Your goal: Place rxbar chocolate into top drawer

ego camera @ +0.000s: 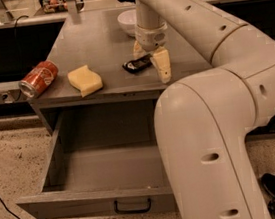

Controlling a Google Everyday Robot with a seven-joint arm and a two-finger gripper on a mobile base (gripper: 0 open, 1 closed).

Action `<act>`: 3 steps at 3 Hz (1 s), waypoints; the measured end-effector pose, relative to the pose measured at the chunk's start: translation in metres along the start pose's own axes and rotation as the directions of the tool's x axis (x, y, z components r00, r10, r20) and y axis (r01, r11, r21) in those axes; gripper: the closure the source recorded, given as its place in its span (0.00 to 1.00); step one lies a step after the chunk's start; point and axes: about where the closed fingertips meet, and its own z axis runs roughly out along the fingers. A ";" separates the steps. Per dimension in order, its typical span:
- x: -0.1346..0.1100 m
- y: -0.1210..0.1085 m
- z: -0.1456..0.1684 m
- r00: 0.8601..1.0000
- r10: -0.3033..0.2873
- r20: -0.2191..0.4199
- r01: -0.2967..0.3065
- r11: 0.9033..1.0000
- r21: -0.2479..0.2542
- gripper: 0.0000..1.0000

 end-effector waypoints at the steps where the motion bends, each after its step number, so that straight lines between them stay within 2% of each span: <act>1: -0.009 0.005 -0.005 1.000 -0.023 0.014 0.023 1.000 -0.005 0.37; 3: -0.019 0.020 -0.020 0.997 -0.031 0.067 0.031 1.000 0.003 0.71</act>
Offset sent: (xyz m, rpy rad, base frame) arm -0.0683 -0.0114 0.0328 -0.0091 0.1658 0.0545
